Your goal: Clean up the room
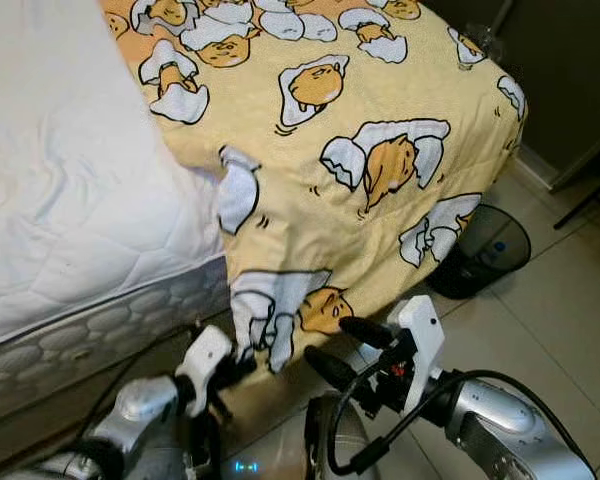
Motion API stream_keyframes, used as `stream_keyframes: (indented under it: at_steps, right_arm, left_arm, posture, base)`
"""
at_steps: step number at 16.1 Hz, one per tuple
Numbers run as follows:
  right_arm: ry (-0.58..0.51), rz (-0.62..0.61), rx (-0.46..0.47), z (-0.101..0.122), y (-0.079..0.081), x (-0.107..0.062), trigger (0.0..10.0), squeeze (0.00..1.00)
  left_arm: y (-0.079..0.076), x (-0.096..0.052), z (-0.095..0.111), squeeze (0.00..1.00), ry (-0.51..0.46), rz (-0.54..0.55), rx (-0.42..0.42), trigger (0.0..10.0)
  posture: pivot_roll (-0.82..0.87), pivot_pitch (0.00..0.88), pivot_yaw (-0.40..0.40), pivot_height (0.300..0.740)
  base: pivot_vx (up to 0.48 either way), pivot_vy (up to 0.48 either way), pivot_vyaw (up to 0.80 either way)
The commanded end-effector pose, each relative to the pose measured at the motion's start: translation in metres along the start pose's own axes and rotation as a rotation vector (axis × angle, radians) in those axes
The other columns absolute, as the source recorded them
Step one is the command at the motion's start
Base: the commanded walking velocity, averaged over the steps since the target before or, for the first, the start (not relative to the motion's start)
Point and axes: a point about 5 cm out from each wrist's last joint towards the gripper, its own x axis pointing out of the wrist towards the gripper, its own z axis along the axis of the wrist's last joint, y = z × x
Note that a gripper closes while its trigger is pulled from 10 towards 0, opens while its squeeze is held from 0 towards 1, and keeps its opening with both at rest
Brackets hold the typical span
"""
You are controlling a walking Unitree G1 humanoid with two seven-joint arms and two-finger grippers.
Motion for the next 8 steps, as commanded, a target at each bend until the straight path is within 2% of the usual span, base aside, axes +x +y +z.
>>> stream_keyframes:
  at_steps: [1, 5, 8]
  right_arm:
    - [0.016, 0.005, 0.015, -0.002, -0.001, -0.002, 10.0, 0.00]
    - [0.033, 0.011, 0.023, -0.009, 0.001, 0.000, 10.0, 0.00]
    - [0.029, 0.003, 0.026, -0.010, 0.000, 0.002, 10.0, 0.00]
  left_arm:
    - [-0.010, 0.001, -0.005, 0.00, -0.001, -0.046, -0.008, 0.0]
    - [-0.029, -0.005, -0.020, 0.00, -0.008, -0.134, -0.047, 0.0]
    - [-0.032, -0.004, -0.023, 0.00, 0.003, -0.125, -0.066, 0.0]
  posture:
    - [-0.17, 0.145, -0.052, 0.669]
    - [-0.17, 0.143, -0.047, 0.669]
    - [-0.16, 0.142, -0.043, 0.669]
  base:
    - [0.000, 0.000, 0.00]
    - [0.000, 0.000, 0.00]
    - [0.000, 0.000, 0.00]
